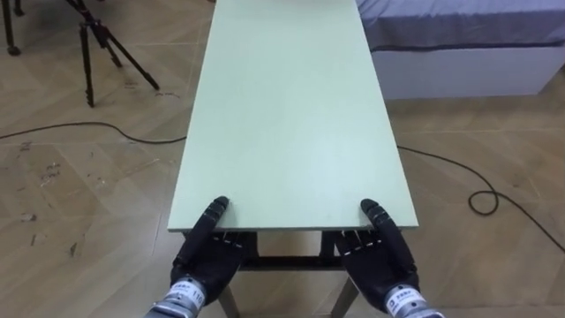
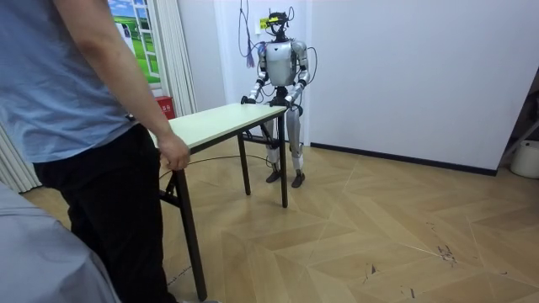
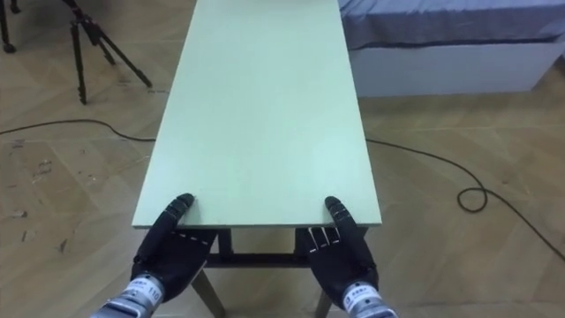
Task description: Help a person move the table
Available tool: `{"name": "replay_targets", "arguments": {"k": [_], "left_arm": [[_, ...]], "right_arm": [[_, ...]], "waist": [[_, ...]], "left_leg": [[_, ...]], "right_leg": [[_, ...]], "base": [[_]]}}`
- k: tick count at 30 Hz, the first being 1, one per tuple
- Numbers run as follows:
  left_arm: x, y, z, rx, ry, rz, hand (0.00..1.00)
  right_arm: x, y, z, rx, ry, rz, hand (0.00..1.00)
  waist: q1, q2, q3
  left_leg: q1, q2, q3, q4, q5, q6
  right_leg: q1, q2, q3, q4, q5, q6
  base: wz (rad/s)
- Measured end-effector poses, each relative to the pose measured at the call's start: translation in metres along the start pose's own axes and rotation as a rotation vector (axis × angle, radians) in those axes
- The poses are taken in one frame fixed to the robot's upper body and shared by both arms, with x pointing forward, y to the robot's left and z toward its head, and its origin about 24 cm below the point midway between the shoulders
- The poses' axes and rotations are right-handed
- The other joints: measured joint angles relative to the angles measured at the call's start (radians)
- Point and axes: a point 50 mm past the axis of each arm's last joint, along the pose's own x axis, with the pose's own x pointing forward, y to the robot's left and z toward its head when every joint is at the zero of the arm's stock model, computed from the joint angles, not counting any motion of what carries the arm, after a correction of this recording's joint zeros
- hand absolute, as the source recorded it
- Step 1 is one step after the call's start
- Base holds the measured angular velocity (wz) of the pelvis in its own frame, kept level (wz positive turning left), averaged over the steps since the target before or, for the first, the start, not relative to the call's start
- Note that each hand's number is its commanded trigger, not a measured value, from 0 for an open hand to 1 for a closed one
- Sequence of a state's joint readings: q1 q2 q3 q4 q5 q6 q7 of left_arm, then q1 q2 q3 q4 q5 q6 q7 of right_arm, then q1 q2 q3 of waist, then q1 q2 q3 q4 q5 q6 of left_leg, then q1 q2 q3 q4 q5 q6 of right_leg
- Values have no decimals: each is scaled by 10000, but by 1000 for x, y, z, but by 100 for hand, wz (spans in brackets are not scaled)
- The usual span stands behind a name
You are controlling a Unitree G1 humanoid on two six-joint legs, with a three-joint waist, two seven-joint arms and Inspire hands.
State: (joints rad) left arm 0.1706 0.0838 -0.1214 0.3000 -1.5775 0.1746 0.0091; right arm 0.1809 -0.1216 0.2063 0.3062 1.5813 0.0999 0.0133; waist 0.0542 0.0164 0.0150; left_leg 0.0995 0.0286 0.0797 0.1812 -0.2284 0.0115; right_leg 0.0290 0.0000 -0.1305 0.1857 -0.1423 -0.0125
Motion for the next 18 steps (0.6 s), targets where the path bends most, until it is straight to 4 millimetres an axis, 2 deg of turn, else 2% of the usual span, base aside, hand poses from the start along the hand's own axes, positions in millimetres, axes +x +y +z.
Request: {"name": "replay_targets", "arguments": {"k": [8,18], "left_arm": [[-2,3,0,-3,-142,111,100],[0,2,-4,111,-390,157,100]], "right_arm": [[1,1,-4,-126,-12,53,100],[2,2,-5,-163,-186,85,100]], "waist": [[-209,18,8],[-220,47,25]], "left_leg": [[-5,-21,3,3,0,0],[-14,-22,-6,-66,0,0]], "right_leg": [[14,-10,-40,-7,0,1],[-4,5,31,-19,-1,1]], "base": [[1],[1]]}}
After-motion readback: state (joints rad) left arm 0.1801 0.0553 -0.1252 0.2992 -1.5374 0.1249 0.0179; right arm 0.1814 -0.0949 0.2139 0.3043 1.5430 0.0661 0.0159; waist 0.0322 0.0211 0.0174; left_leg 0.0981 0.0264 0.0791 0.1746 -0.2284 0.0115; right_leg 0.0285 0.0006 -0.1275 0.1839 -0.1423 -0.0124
